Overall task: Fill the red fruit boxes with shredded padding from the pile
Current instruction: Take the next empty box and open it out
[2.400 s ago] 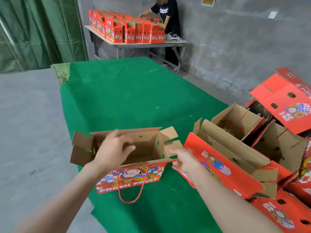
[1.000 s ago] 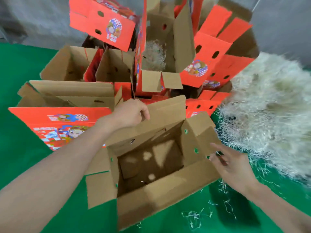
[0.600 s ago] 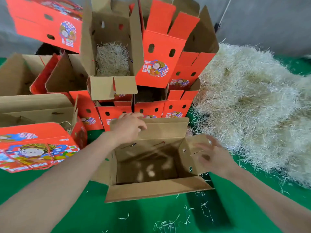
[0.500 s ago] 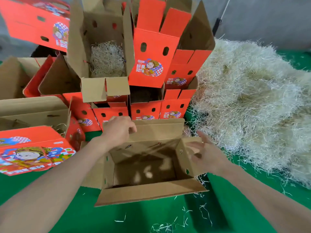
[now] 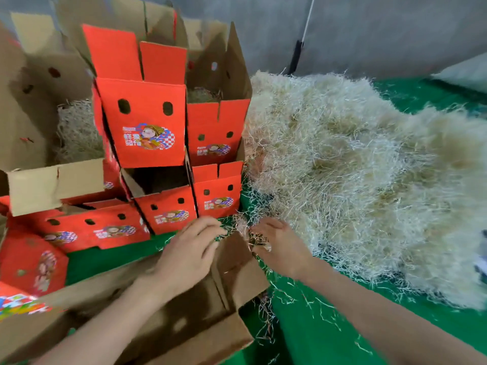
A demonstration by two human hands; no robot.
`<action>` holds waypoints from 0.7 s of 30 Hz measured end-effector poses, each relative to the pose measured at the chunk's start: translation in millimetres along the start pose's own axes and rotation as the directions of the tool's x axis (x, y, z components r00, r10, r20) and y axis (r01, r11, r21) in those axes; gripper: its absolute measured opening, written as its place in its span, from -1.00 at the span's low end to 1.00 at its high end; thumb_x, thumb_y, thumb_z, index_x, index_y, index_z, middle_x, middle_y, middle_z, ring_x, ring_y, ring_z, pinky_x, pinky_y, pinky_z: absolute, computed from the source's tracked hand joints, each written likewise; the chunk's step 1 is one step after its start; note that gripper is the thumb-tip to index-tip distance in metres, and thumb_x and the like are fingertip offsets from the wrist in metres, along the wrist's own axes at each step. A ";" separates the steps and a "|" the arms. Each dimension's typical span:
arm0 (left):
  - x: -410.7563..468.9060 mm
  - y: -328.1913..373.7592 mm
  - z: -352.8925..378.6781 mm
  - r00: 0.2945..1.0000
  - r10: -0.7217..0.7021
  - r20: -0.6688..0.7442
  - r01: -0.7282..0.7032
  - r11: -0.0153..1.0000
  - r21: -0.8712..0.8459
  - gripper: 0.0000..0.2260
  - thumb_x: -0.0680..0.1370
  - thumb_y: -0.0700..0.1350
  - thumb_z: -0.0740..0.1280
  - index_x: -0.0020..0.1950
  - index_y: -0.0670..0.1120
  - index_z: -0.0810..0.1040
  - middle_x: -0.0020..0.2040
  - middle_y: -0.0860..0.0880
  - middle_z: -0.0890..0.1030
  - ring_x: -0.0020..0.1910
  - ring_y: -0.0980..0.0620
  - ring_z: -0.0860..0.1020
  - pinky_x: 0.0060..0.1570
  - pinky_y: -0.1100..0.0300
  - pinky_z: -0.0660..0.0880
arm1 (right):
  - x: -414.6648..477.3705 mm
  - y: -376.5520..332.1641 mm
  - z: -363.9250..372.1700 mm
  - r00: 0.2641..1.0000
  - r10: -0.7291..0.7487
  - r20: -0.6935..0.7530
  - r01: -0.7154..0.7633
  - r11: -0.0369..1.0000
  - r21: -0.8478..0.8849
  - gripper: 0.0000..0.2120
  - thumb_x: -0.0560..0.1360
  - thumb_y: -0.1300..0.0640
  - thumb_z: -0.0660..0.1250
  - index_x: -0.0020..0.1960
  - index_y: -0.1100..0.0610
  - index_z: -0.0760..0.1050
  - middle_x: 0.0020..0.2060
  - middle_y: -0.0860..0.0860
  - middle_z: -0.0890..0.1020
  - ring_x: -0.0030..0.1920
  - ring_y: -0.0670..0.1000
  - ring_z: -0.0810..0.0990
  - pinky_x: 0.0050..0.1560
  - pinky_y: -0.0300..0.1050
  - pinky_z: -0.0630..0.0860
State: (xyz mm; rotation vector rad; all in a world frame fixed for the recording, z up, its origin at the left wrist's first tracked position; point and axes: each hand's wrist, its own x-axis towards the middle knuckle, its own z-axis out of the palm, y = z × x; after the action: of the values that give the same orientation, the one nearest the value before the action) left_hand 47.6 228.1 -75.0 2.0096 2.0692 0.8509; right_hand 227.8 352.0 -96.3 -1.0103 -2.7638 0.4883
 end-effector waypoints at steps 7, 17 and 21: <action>60.3 56.5 40.7 0.988 -0.152 -0.024 0.138 0.944 -0.300 -0.75 0.52 -0.20 0.31 0.10 0.12 0.51 0.04 0.35 0.43 0.02 0.48 0.42 0.04 0.59 0.32 | 12.1 114.7 -38.5 0.942 0.312 0.125 -0.270 0.925 -0.267 0.19 0.28 -0.29 0.41 0.46 0.01 -0.43 0.39 0.19 -0.45 0.37 0.27 -0.46 0.27 0.16 -0.43; 131.1 81.9 89.1 0.908 -0.346 0.236 0.412 0.841 -0.351 -0.63 0.52 -0.13 0.33 0.30 0.07 0.36 0.16 0.18 0.46 0.03 0.31 0.47 -0.01 0.39 0.41 | 64.2 195.4 -95.4 0.818 0.316 -0.480 -0.526 0.750 -0.402 0.10 0.34 0.37 0.29 0.40 -0.14 -0.52 0.34 0.15 -0.56 0.34 0.28 -0.53 0.21 0.37 -0.51; 159.4 94.0 101.8 0.893 -0.348 0.286 0.439 0.815 -0.379 -0.56 0.52 -0.10 0.34 0.37 0.04 0.31 0.23 0.12 0.46 0.00 0.30 0.48 -0.22 0.46 0.40 | 67.1 237.2 -130.7 0.773 0.580 -0.257 -0.630 0.751 -0.200 -0.03 0.37 0.14 0.44 0.48 -0.21 -0.17 0.45 0.21 -0.27 0.40 0.35 0.11 0.29 0.31 0.27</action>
State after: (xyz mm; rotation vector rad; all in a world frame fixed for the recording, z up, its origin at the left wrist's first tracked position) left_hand 161.5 405.8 -69.5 1.3081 1.8705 0.8791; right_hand 352.2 598.4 -55.9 -1.9408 -2.3231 0.0589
